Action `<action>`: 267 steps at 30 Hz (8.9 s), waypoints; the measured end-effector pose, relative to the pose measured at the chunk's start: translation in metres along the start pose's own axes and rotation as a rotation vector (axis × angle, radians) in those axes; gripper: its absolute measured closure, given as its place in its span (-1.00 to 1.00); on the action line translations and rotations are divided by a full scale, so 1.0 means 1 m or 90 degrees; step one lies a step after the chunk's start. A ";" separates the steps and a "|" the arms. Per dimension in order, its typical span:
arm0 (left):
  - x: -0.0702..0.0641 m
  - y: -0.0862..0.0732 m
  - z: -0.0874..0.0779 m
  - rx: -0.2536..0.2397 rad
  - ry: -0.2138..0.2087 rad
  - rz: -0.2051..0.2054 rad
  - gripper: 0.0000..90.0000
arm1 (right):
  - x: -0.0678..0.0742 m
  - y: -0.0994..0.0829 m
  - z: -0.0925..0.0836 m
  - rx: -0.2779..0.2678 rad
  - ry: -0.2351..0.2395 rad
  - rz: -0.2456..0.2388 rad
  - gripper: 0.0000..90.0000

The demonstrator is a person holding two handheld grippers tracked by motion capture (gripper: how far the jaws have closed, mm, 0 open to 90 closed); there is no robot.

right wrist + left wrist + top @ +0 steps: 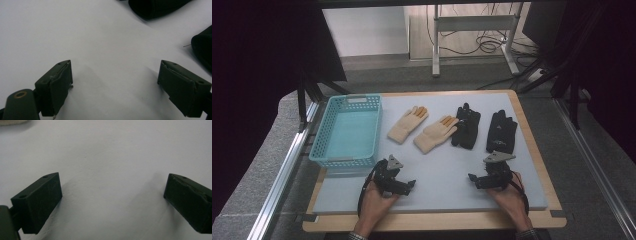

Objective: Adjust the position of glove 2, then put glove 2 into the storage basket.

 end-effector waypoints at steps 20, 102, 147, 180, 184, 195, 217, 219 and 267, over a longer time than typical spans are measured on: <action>0.000 0.000 0.000 -0.001 0.001 0.001 -0.96 | -0.009 0.008 -0.007 -0.009 0.015 0.025 -0.45; 0.000 0.000 0.000 -0.002 0.000 0.000 -0.95 | -0.056 0.115 -0.033 -0.056 0.020 0.138 0.79; 0.000 0.000 0.000 -0.002 0.001 0.000 -0.95 | -0.029 0.021 -0.036 -0.034 0.009 0.112 0.43; 0.000 0.000 0.000 -0.002 0.000 -0.001 -0.95 | -0.171 0.042 0.023 0.014 -0.142 0.200 -0.07; 0.000 0.000 0.000 -0.002 0.000 -0.001 -0.95 | -0.165 0.045 0.021 0.031 -0.143 0.201 0.39; 0.000 0.000 0.000 -0.002 0.000 -0.002 -0.95 | -0.162 0.046 0.017 0.032 -0.130 0.217 0.73; 0.000 0.000 0.000 -0.002 0.001 -0.002 -0.95 | -0.109 0.062 -0.044 -0.061 -0.085 0.178 0.73; 0.000 0.000 0.000 -0.003 0.000 -0.003 -0.95 | -0.104 0.063 -0.049 -0.068 -0.072 0.180 0.73; 0.000 0.000 0.000 -0.003 0.001 -0.002 -0.95 | 0.032 0.046 -0.051 -0.072 0.053 0.089 0.34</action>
Point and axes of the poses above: each handheld gripper's, and its own axes: z roughly forward along the jaws, y roughly out of its top, x roughly to its left, the point moved 5 cm from there along z, roughly forward along the jaws, and after that the axes turned 8 degrees about x, right-handed, at the moved point
